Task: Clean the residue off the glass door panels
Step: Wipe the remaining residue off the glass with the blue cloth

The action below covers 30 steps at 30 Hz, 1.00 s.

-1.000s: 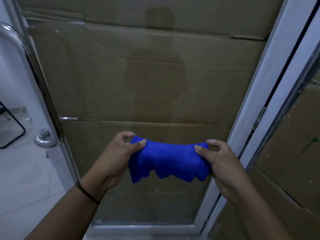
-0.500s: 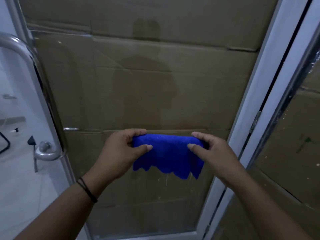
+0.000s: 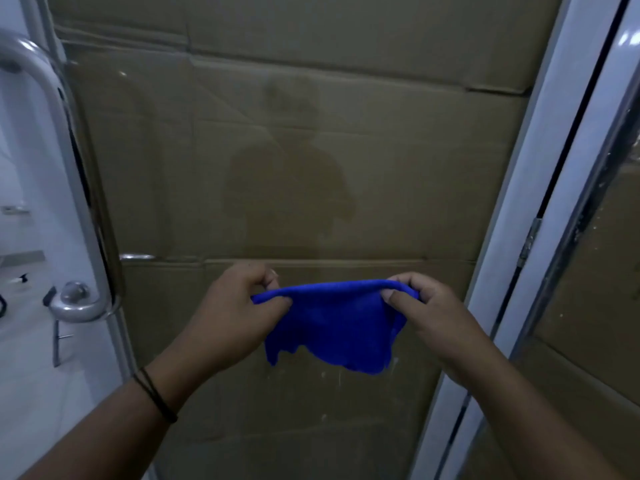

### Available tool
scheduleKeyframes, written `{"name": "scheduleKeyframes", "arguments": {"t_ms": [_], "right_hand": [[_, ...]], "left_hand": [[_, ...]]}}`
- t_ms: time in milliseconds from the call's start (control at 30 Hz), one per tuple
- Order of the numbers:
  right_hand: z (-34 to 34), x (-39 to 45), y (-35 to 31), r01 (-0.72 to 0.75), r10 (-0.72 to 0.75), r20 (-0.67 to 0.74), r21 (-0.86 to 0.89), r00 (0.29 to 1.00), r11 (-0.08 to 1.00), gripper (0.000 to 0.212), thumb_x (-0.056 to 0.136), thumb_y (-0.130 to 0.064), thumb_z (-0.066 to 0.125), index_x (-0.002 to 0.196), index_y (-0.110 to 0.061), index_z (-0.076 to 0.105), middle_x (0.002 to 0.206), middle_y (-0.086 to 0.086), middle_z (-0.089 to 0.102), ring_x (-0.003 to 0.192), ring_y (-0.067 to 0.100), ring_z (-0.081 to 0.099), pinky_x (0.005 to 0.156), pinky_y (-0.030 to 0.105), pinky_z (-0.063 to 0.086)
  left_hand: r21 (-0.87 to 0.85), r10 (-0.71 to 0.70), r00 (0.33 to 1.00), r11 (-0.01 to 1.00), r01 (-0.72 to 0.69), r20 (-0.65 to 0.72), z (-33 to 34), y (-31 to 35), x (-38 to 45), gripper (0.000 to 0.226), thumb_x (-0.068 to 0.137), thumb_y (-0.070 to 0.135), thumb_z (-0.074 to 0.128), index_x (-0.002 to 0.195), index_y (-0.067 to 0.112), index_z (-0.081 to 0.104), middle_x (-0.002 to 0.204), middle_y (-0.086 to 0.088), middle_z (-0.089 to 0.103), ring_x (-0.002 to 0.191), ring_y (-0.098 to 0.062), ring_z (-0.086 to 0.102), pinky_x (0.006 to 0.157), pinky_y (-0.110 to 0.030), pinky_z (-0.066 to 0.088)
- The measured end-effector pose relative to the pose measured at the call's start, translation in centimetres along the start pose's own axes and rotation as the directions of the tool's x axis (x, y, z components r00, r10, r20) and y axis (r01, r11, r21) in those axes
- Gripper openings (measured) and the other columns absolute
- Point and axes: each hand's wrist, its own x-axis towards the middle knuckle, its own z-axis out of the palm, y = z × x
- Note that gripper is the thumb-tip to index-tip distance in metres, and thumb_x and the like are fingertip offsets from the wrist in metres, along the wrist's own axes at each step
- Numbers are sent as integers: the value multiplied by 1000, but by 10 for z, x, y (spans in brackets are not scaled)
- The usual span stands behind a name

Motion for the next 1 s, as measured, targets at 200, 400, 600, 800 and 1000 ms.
{"name": "scheduleKeyframes", "arguments": {"t_ms": [200,400,600,800,1000], "right_hand": [[29,-5,75,-49,57,-67,109,996,993,11,91,-21,57,87,-16,66,83,8,69,76,20,63,69,37,49],[61,-27,164,45,-56,-155,-70,986,996,14,91,-28,57,81,-22,65,76,-2,67,67,7,61,54,17,46],[115,-71,265,183,-255,-263,-271,930,945,23,88,-30,60,73,-13,58,63,2,55,57,10,49,47,13,35],[142,-105,321,177,-182,-135,-46,974,983,35,90,-40,55,76,-9,63,56,-3,55,46,0,45,45,15,34],[130,-75,347,-31,28,12,311,1000,950,12,89,-14,59,99,-19,65,85,0,72,76,12,68,63,24,51]], "left_hand": [[-282,-181,969,933,224,169,56,-52,-21,7,86,16,68,87,19,62,73,0,69,63,-11,62,55,-26,46],[-310,-259,941,896,318,218,119,-116,-57,13,86,15,67,76,11,60,66,-6,61,61,-18,55,53,-29,42],[-491,-360,912,769,410,197,202,-175,-119,22,88,5,59,68,11,54,60,-7,57,46,-11,56,44,-22,49],[-669,-286,879,570,476,381,260,-191,-160,20,94,9,46,100,4,65,82,-9,64,68,-17,59,63,-30,52],[-513,-267,940,789,339,211,278,-199,-129,24,92,-1,50,106,10,66,94,-3,70,83,-12,65,73,-22,52]]}}
